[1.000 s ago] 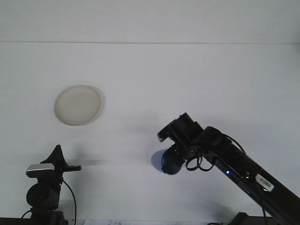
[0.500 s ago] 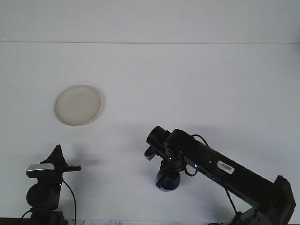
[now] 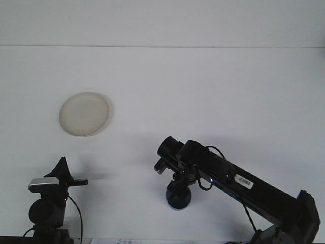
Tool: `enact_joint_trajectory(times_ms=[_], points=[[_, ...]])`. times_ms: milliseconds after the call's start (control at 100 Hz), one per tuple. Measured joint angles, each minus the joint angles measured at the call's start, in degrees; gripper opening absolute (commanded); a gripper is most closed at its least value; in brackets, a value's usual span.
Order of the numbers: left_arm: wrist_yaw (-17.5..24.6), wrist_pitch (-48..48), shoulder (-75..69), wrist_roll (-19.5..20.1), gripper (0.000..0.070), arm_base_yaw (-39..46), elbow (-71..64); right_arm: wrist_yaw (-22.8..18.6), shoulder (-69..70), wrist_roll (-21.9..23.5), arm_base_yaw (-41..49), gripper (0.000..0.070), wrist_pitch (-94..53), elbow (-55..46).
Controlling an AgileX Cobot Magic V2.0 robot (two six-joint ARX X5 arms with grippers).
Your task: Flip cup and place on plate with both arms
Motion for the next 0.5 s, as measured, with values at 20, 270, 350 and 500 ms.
enact_joint_trajectory(times_ms=[20, 270, 350, 500], points=[[-0.02, 0.00, 0.00, 0.00, 0.0015, 0.00, 0.00, 0.00, -0.74, -0.02, -0.07, 0.0364, 0.37, 0.00], [0.00, 0.00, 0.00, 0.00, 0.0015, 0.00, 0.00, 1.22, -19.56, -0.04, -2.12, 0.0364, 4.90, 0.09], [-0.02, 0.00, 0.00, 0.00, 0.0016, 0.00, 0.00, 4.57, -27.85, 0.07, -2.47, 0.0364, 8.33, -1.09], [-0.02, 0.31, 0.00, -0.02, 0.0015, 0.00, 0.00, 10.34, -46.53, 1.95, -2.51, 0.0364, 17.97, -10.10]])
